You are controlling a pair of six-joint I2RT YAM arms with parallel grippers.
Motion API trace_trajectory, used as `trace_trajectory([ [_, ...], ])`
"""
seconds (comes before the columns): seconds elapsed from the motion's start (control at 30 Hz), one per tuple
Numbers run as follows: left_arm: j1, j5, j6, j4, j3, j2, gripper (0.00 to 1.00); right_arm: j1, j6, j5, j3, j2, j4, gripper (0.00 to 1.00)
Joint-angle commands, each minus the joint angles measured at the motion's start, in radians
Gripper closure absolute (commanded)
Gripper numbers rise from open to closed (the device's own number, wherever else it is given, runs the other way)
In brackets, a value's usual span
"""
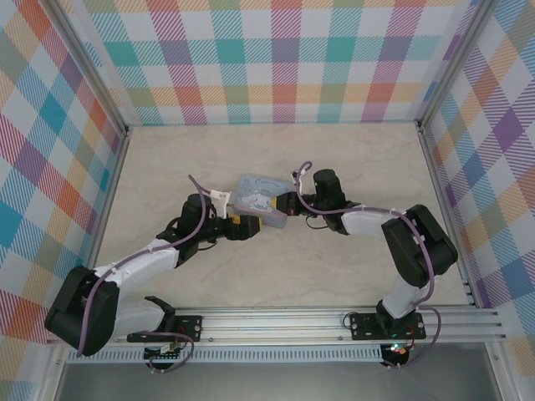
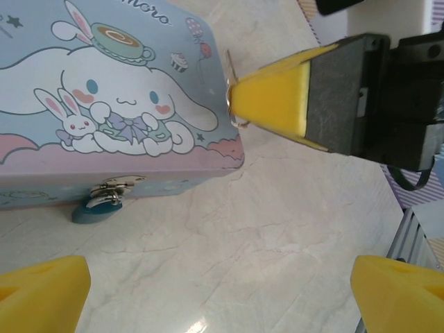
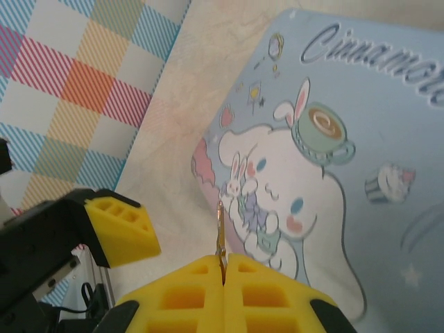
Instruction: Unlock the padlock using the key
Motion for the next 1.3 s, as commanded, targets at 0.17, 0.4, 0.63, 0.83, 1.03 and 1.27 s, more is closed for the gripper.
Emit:
trace_trajectory([
  [0.17,0.030,0.011,-0.031,0.212,-0.047,0.128,0.02,0.008,-0.021,0.026,0.090,0.086,-0.046,0.97],
  [0.4,0.036,0.033,-0.027,0.265,-0.057,0.195,0.02,0.008,-0.028,0.034,0.089,0.108,-0.072,0.97],
  [0.63,0.036,0.062,-0.022,0.301,-0.059,0.251,0.02,0.008,-0.029,0.047,0.087,0.117,-0.130,0.97],
  [0.83,0.034,0.054,0.012,0.364,-0.072,0.288,0.02,0.009,-0.034,0.060,0.081,0.118,-0.174,0.97],
  [1.03,0.035,0.035,0.044,0.471,-0.103,0.320,0.02,0.013,-0.038,0.062,0.082,0.119,-0.181,0.97],
  [1.27,0.034,0.045,0.072,0.537,-0.106,0.369,0.06,0.014,-0.050,0.067,0.090,0.121,-0.203,0.97],
])
